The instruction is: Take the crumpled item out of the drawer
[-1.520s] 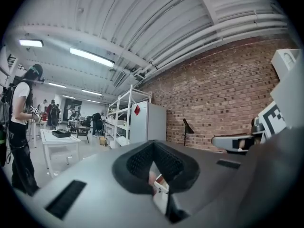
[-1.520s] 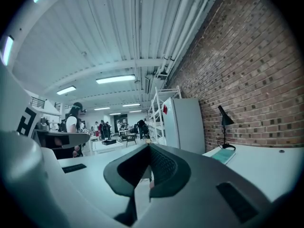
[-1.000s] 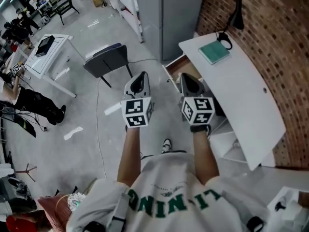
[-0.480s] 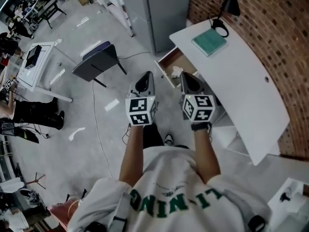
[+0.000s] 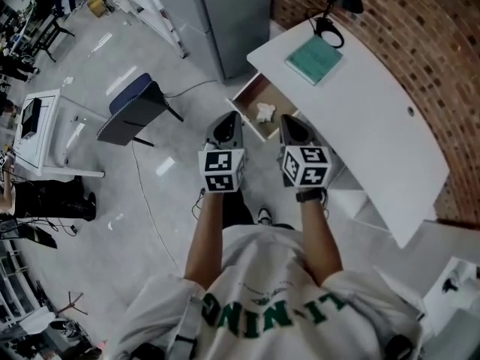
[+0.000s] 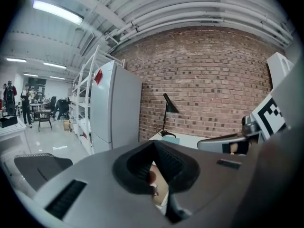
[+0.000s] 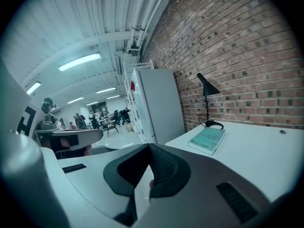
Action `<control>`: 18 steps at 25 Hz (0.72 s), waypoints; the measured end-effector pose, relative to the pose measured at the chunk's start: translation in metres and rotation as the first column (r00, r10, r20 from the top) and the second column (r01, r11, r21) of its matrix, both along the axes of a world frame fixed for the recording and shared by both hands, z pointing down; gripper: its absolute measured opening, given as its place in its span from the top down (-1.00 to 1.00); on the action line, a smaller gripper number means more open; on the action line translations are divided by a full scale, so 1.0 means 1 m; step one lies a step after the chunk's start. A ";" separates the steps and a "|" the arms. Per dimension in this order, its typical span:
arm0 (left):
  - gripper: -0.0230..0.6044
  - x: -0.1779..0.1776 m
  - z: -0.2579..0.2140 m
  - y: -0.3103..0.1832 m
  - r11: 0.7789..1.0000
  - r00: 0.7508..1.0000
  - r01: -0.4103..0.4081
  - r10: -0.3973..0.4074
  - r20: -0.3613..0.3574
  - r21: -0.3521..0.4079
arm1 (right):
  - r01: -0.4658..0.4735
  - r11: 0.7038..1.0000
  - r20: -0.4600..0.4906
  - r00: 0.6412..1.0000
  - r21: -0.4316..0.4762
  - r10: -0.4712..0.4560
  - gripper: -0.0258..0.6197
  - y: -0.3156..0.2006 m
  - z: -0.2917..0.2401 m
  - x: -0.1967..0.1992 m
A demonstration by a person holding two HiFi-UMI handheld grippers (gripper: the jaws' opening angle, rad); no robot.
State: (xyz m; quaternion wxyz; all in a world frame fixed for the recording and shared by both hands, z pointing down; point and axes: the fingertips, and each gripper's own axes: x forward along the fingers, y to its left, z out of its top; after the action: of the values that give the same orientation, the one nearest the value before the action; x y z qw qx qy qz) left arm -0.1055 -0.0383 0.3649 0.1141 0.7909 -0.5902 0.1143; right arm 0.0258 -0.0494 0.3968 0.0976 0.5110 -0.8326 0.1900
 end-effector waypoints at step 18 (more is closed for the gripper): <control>0.95 0.008 0.099 -0.105 0.963 0.979 -0.205 0.204 -0.021 -0.174 | -0.141 0.976 0.017 0.989 -0.164 0.146 0.92 -0.075 0.084 -0.011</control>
State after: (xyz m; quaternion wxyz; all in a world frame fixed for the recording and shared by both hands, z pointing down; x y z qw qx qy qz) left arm -0.0971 -0.1432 0.4634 0.1717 0.8346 -0.4930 0.1758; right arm 0.0147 -0.1243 0.4810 0.1128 0.5574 -0.7766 0.2710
